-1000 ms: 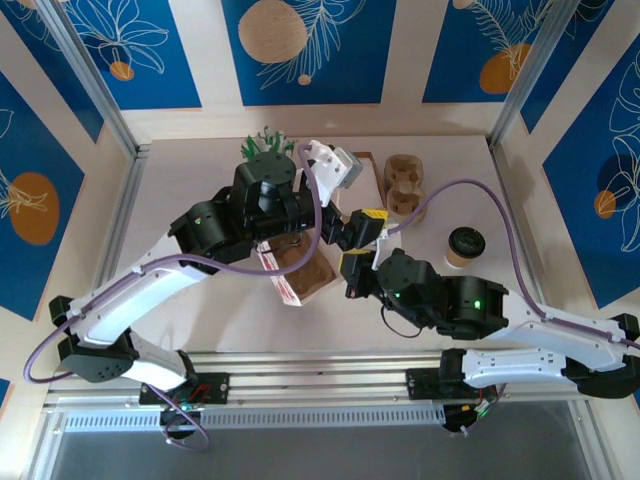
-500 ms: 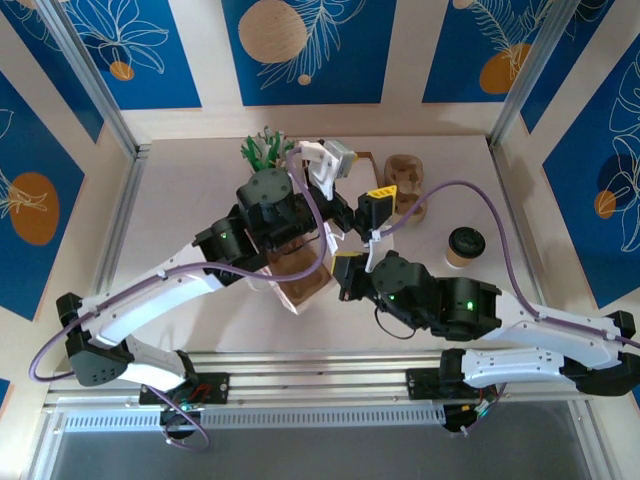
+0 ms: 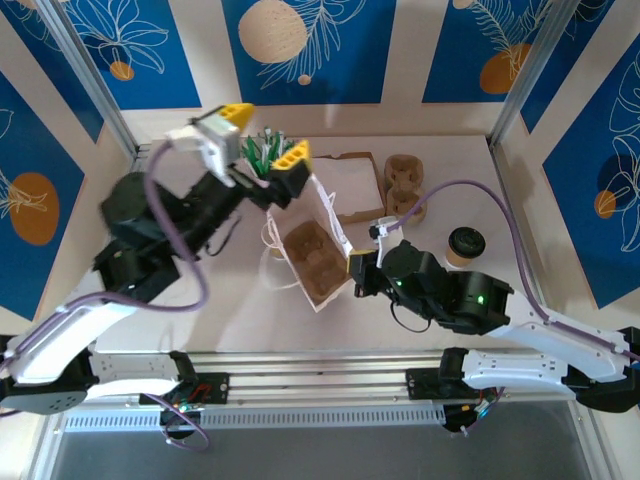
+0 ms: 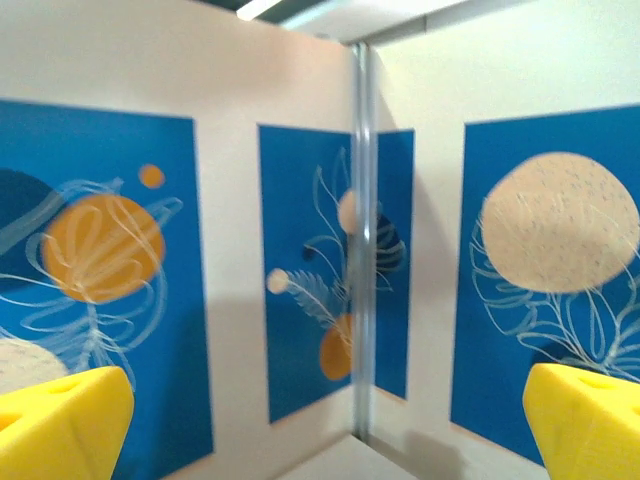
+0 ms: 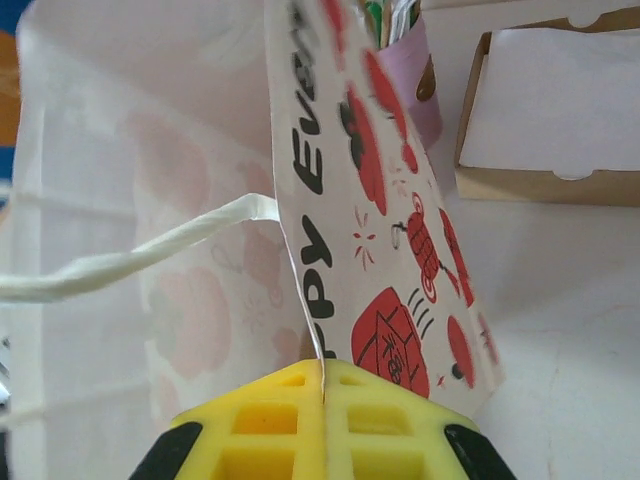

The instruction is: Pack the takeout coffee

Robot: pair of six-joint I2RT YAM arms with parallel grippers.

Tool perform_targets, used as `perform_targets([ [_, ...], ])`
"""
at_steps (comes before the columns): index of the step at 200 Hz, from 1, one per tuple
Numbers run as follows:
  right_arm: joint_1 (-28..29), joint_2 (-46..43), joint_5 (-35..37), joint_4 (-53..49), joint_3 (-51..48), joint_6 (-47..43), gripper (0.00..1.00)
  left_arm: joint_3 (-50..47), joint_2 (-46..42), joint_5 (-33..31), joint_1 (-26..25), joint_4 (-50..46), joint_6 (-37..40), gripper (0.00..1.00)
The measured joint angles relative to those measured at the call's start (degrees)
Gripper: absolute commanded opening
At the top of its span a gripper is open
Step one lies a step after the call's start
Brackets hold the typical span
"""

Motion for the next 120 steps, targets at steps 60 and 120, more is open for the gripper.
perform_targets([
  [60, -4.04, 0.74, -11.32, -5.73, 7.23, -10.60, 0.00, -0.98, -4.55, -2.05, 0.07, -17.14, 3.69, 0.97],
  [120, -4.85, 3.34, -17.55, -12.04, 9.70, -17.73, 0.00, -6.91, -6.93, -0.24, 0.09, -32.52, 4.81, 0.90],
])
